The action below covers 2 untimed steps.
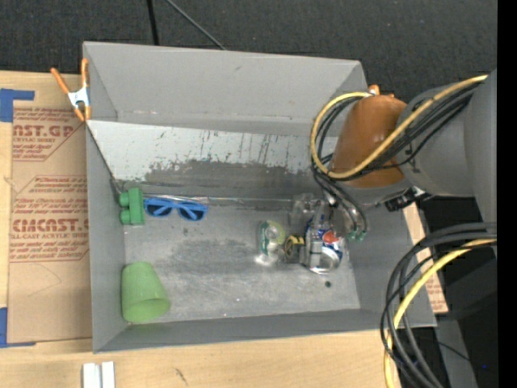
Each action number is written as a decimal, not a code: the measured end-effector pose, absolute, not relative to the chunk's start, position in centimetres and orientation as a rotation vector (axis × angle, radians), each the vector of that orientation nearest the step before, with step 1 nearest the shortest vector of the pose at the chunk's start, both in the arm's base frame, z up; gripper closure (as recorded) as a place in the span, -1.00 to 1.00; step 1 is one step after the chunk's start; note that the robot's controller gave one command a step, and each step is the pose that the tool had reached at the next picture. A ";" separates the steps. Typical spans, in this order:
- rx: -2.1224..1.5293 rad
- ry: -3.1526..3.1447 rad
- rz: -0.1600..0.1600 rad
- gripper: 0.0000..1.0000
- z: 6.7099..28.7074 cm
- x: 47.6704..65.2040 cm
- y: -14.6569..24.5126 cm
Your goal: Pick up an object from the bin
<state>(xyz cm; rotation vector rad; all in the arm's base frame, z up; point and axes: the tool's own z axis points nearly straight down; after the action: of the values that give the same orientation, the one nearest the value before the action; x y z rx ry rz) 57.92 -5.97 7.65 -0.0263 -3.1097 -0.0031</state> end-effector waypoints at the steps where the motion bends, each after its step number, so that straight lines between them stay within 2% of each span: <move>1: 0.012 -3.151 0.002 1.00 18.4 56.9 -5.2; 2: 0.013 -3.144 0.001 -1.00 17.9 56.8 -5.1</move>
Offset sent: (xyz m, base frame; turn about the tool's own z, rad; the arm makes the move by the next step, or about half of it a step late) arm -0.0118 0.0083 0.1021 -0.0256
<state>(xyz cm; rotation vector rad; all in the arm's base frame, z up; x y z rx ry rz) 56.80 -5.13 17.85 0.0127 -3.1442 0.0009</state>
